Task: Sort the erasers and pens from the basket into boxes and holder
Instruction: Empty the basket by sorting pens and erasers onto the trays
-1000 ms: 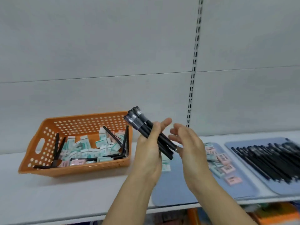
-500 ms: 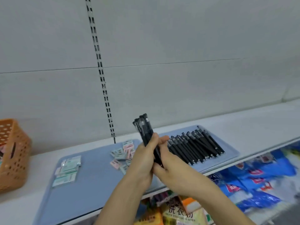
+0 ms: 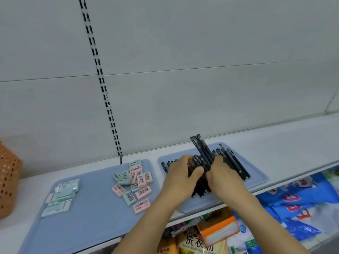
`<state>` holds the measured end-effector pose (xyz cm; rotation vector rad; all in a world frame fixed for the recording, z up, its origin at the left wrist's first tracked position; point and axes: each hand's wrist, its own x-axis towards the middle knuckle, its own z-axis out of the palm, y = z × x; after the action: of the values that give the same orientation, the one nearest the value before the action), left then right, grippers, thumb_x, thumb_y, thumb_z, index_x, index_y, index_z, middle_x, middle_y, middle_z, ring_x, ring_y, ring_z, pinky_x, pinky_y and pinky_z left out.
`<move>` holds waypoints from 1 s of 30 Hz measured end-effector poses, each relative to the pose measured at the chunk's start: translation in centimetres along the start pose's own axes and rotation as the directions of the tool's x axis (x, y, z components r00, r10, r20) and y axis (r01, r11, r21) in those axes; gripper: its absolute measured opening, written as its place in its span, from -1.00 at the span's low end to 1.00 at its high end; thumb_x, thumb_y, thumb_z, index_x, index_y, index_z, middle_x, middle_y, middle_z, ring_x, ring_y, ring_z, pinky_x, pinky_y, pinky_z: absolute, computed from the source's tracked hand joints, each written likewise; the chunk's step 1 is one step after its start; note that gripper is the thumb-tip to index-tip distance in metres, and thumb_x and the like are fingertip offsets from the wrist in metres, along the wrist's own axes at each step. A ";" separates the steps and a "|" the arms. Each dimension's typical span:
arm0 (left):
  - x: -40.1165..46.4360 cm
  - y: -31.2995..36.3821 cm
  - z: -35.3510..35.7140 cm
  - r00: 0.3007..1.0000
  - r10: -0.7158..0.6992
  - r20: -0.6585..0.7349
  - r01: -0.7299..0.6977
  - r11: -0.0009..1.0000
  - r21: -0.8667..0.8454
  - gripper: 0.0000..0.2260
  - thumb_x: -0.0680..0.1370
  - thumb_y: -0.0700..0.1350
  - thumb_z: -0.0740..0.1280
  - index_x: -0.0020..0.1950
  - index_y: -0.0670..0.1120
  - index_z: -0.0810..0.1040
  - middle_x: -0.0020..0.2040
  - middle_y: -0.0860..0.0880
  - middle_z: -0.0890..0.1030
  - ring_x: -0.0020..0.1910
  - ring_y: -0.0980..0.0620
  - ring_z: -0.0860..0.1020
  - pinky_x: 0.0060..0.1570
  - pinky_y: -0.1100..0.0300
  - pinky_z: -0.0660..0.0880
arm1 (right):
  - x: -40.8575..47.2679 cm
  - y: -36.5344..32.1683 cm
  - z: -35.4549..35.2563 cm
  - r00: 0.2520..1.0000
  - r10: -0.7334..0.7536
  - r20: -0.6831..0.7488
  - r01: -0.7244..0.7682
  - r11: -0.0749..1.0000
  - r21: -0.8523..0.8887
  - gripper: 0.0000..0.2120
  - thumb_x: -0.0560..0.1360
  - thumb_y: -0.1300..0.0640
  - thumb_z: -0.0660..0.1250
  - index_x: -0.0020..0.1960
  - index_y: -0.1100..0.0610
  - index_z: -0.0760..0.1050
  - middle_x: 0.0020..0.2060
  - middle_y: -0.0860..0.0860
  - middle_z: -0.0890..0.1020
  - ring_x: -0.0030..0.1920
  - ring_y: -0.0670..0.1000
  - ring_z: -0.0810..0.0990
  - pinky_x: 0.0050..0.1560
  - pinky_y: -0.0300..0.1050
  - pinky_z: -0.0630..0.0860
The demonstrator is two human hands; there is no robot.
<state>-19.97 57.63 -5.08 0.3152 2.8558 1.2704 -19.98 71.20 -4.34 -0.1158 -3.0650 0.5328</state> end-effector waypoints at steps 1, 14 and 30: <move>0.0 -1.2 0.3 0.997 0.070 -0.014 -0.064 0.959 0.276 -0.54 0.62 0.16 0.15 0.49 0.05 0.25 0.43 0.07 0.36 0.43 0.04 0.26 0.42 0.10 0.18 | 0.4 0.1 0.2 0.999 0.039 0.026 -0.036 0.993 -0.113 -0.65 0.63 0.13 0.13 0.34 0.26 0.17 0.16 0.16 0.52 0.08 0.17 0.59 -0.17 -0.10 0.39; -2.8 -4.5 -2.6 0.978 0.208 -0.028 -0.174 0.878 0.446 -0.50 0.63 0.20 0.07 0.55 0.13 0.12 0.55 0.18 0.13 0.54 0.17 -0.01 0.53 0.11 -0.21 | -2.1 -1.3 1.6 0.905 -0.298 -0.304 0.215 0.936 -0.279 -0.63 0.50 -0.05 0.36 0.15 0.20 0.54 0.03 0.16 0.58 -0.02 0.19 0.59 -0.26 0.04 0.55; -19.8 -16.2 -25.5 0.718 0.276 -0.639 -0.075 0.943 0.323 -0.76 0.59 0.06 0.19 0.20 0.09 0.54 0.08 0.23 0.57 0.06 0.23 0.52 0.02 0.28 0.48 | -8.8 -26.8 7.3 0.670 -0.587 -0.455 0.729 0.637 0.251 -0.74 0.56 -0.07 0.14 0.09 -0.06 0.56 -0.05 -0.21 0.58 -0.04 -0.11 0.54 -0.13 -0.08 0.53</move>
<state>-5.63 24.68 -1.44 0.1370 3.7385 1.1961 -13.31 42.85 -2.30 0.8328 -2.3164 0.9496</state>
